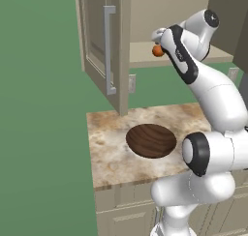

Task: Open the cabinet. Pick the tangerine and pear from the cabinet and place them into the bowl. Then close the cabinet.

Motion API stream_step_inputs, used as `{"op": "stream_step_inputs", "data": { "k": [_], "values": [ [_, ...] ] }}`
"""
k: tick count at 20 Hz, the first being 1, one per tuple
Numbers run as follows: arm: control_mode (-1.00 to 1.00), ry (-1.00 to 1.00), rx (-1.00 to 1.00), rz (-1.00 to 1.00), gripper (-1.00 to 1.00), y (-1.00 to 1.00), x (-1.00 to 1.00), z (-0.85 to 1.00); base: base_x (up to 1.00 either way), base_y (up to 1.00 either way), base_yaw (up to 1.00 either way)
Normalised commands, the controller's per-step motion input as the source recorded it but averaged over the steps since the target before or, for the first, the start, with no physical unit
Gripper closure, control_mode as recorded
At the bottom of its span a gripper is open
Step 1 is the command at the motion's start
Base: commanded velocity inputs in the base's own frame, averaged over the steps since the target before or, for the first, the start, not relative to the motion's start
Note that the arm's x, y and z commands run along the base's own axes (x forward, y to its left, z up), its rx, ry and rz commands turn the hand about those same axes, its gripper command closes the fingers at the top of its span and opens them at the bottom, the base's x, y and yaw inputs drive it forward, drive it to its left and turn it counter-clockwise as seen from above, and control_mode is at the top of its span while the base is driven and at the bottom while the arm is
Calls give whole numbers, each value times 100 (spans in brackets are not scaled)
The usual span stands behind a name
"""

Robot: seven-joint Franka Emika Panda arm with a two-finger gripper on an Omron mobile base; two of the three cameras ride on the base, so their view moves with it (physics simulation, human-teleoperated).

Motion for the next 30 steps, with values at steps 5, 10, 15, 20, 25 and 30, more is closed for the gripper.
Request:
{"op": "stream_step_inputs", "data": {
  "k": [5, 10, 15, 20, 25, 30],
  "values": [
    [-100, 0, 0, 0, -100, 0, 0, -10, 0, 0, 0],
    [-100, 0, -3, 0, -100, 0, 1, -13, 0, 0, 0],
    [-100, 0, -5, 0, -100, 0, 16, -16, 0, 0, 0],
    [-100, 0, -5, 0, -100, 0, 32, -17, 0, 0, 0],
    [-100, 0, -5, 0, -100, 0, 40, -19, 0, 0, 0],
    [-100, 0, -9, 0, 100, 7, 27, -24, 0, 0, 0]
  ]
}}
